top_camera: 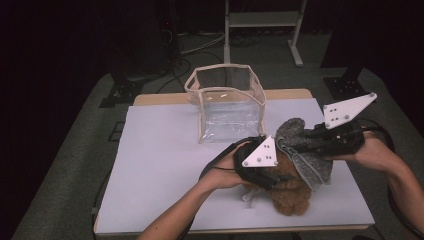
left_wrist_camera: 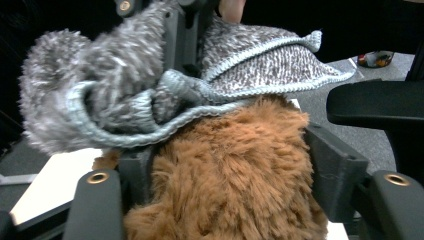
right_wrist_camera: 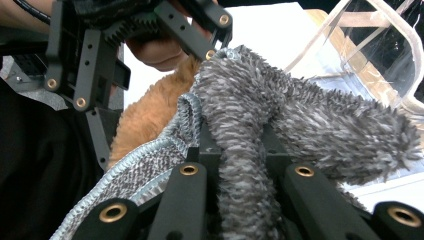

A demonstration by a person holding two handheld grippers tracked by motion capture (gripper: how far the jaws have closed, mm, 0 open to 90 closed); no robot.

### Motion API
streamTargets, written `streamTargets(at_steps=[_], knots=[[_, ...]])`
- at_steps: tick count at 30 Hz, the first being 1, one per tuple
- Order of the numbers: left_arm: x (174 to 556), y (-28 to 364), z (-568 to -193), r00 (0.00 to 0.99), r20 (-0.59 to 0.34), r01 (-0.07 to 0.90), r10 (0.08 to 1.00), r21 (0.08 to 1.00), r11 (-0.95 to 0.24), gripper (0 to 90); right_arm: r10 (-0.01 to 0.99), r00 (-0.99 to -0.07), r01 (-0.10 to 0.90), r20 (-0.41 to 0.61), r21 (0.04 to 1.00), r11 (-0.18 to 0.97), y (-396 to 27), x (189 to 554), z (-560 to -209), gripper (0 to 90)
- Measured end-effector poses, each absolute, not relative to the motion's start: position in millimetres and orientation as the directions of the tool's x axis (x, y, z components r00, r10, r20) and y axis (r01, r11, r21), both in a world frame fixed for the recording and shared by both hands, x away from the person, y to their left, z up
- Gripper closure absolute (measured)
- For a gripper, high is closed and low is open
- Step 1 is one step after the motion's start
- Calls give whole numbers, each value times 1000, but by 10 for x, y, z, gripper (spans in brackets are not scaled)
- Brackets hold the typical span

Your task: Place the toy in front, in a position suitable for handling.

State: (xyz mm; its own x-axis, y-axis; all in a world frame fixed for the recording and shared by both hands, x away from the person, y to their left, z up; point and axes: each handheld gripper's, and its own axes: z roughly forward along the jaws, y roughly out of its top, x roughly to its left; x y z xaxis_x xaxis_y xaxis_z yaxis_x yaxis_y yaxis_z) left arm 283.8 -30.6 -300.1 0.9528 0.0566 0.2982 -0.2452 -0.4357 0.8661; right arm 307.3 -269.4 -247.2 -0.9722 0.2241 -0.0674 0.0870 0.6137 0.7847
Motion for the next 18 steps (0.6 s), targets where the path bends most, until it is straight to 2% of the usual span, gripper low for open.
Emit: streamTargets(at_steps=[5, 13, 16, 18], knots=[[2836, -102, -3030, 953, 280, -212, 113, 885, -414, 220, 205, -976, 81, -70, 761, 644, -2583, 3077, -2532, 779], [2948, 291, -3195, 962, 186, -94, 201, 913, -397, 168, 196, -978, 84, -67, 736, 672, -2468, 3122, -2601, 779], [2971, 285, -3272, 969, 153, -62, 193, 910, -410, 173, 202, -977, 89, -64, 741, 666, -2493, 3116, -2602, 779], [2973, 241, -3304, 975, 146, -69, 168, 914, -399, 252, 199, -978, 82, -69, 744, 663, -2489, 3109, -2604, 779]])
